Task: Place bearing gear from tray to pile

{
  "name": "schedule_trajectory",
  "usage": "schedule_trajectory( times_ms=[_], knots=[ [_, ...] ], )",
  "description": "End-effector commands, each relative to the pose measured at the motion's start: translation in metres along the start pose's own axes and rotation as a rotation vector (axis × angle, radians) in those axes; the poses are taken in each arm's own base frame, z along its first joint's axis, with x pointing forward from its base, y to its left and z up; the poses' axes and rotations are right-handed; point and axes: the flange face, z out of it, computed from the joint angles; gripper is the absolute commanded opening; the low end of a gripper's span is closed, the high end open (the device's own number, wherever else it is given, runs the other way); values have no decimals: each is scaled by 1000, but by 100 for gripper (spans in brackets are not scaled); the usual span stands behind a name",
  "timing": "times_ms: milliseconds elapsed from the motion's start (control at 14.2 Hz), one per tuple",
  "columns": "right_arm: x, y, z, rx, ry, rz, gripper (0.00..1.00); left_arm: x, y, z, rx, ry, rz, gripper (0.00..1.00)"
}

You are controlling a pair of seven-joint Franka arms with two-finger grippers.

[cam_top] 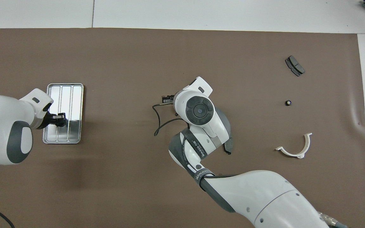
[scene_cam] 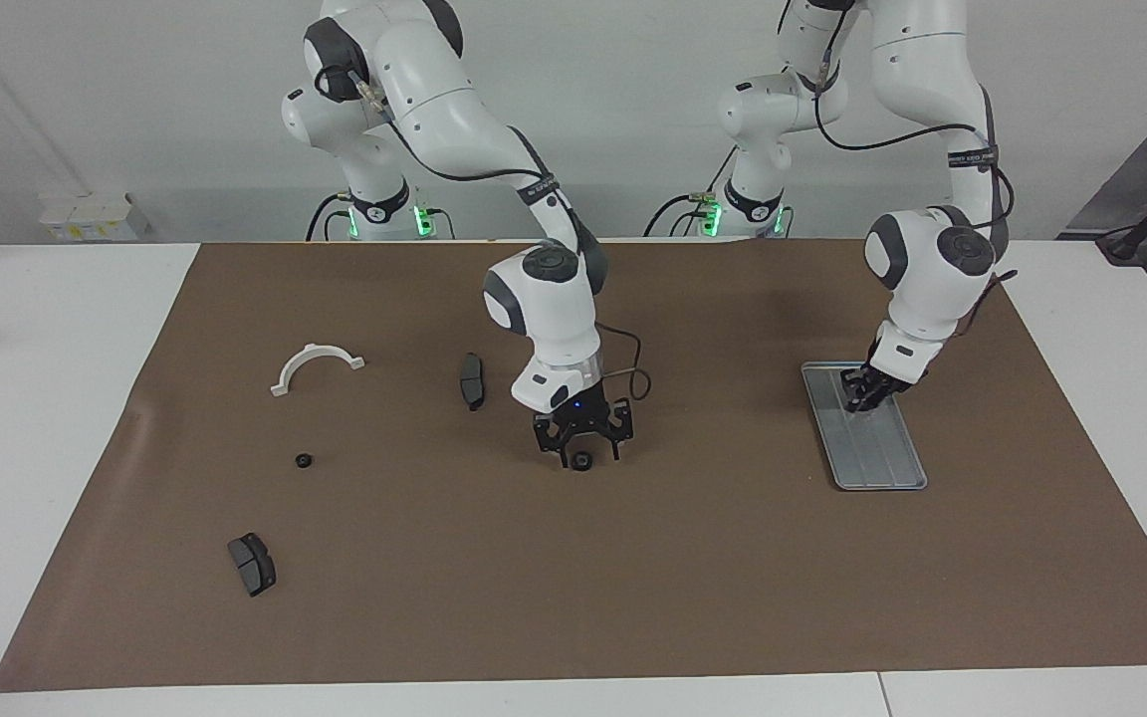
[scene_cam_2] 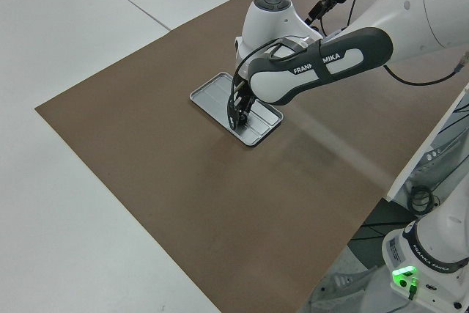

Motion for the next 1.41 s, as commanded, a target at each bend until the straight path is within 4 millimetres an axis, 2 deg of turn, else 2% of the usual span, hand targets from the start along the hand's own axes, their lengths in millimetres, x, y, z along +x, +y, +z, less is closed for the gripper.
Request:
schedule_trajectory(
  times_ms=[0, 211, 493, 845, 915, 1056, 1268, 1338],
  knots=[
    [-6, 7, 6, -61, -29, -23, 75, -8, -2, -2, 0, 12, -3, 0],
    [-8, 8, 7, -73, -36, -35, 64, 3, 0, -15, 1, 7, -2, 0],
    [-7, 7, 7, -72, -33, -36, 37, 33, 15, -69, 4, 3, 22, 0],
    [-2, 14, 5, -76, -30, -26, 11, 61, 66, -140, -94, 25, 15, 0],
    [3, 19, 4, -86, -33, -21, 8, 63, 79, -149, -114, 37, -10, 0],
    [19, 30, -4, -129, -39, -34, 4, 64, 129, -168, -138, 69, -16, 0],
    [46, 79, -8, -165, -42, -56, 4, 52, 198, -167, -176, 142, 32, 0],
    [56, 99, -8, -173, -43, -64, 4, 45, 222, -161, -188, 159, 65, 0]
  ],
)
